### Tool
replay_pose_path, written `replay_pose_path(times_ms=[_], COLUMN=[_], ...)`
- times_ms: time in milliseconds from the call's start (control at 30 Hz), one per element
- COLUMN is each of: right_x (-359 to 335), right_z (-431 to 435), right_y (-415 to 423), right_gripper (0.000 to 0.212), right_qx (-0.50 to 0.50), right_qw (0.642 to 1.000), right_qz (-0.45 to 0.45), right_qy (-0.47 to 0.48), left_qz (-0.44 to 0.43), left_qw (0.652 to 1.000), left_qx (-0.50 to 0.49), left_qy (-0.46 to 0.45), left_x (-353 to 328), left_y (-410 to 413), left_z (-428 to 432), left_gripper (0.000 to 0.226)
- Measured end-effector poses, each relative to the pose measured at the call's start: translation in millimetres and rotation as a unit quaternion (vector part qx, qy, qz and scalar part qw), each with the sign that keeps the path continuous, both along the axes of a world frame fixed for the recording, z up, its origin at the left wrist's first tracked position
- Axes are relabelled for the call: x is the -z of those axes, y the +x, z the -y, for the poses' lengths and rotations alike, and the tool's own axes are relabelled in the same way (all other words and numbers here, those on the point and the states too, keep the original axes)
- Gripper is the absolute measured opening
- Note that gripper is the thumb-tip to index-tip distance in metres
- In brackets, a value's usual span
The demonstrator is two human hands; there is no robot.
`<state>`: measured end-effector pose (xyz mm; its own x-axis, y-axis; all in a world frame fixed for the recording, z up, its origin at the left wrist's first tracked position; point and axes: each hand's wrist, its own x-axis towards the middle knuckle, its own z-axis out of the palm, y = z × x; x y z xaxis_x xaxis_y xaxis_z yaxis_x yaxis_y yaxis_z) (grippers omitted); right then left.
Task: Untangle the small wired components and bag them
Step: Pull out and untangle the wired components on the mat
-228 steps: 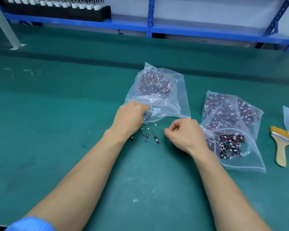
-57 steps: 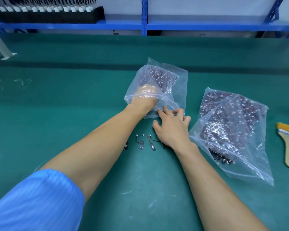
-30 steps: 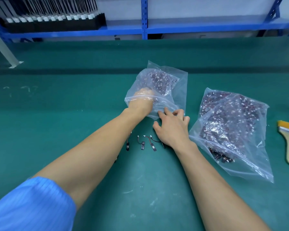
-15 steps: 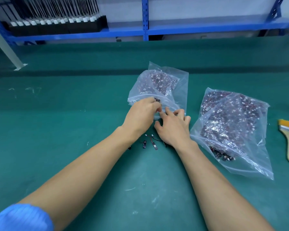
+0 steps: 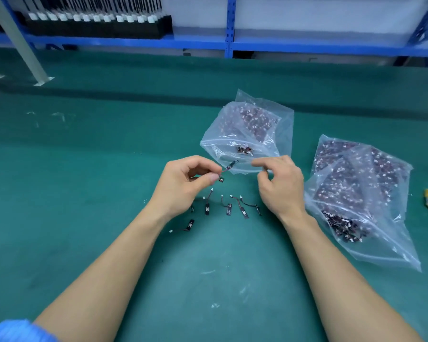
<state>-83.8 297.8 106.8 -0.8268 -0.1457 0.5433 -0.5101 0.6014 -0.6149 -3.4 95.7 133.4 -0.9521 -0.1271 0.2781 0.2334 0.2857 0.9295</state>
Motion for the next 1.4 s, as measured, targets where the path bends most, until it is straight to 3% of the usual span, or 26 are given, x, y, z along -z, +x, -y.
replay_pose_path(times_ms=[100, 300, 433, 700, 1100, 1233, 1400], right_x=[-10.1, -8.6, -8.5, -11.7, -16.7, -16.5, -20.0], right_z=[3.2, 15.9, 19.9, 10.3, -6.3, -7.5, -10.7], right_y=[13.2, 38.5, 48.3, 45.9, 39.5, 36.8, 36.6], right_gripper=[0.032, 0.035, 0.022, 0.014, 0.011, 0.017, 0.008], right_qx=[-0.093, -0.246, -0.237, -0.220, -0.299, -0.300, -0.310], right_qw=[0.995, 0.967, 0.965, 0.948, 0.899, 0.896, 0.890], right_qz=[-0.046, 0.067, 0.095, 0.194, 0.298, 0.310, 0.312], right_qy=[-0.003, 0.013, -0.064, -0.120, -0.116, -0.108, -0.117], left_qz=[0.001, 0.018, 0.037, 0.052, 0.089, 0.084, 0.084], left_qw=[0.998, 0.990, 0.985, 0.982, 0.983, 0.986, 0.983], left_qx=[0.019, 0.073, 0.102, 0.117, 0.114, 0.097, 0.115], left_qy=[0.057, 0.118, 0.131, 0.141, 0.113, 0.110, 0.120], left_x=[0.3, 1.8, 3.1, 2.8, -2.1, -1.7, -2.6], left_y=[7.8, 15.0, 16.9, 17.8, 18.7, 18.0, 18.7], left_z=[5.8, 8.6, 4.1, 6.6, 12.4, 13.5, 17.0], left_gripper=[0.024, 0.023, 0.020, 0.017, 0.029, 0.023, 0.025])
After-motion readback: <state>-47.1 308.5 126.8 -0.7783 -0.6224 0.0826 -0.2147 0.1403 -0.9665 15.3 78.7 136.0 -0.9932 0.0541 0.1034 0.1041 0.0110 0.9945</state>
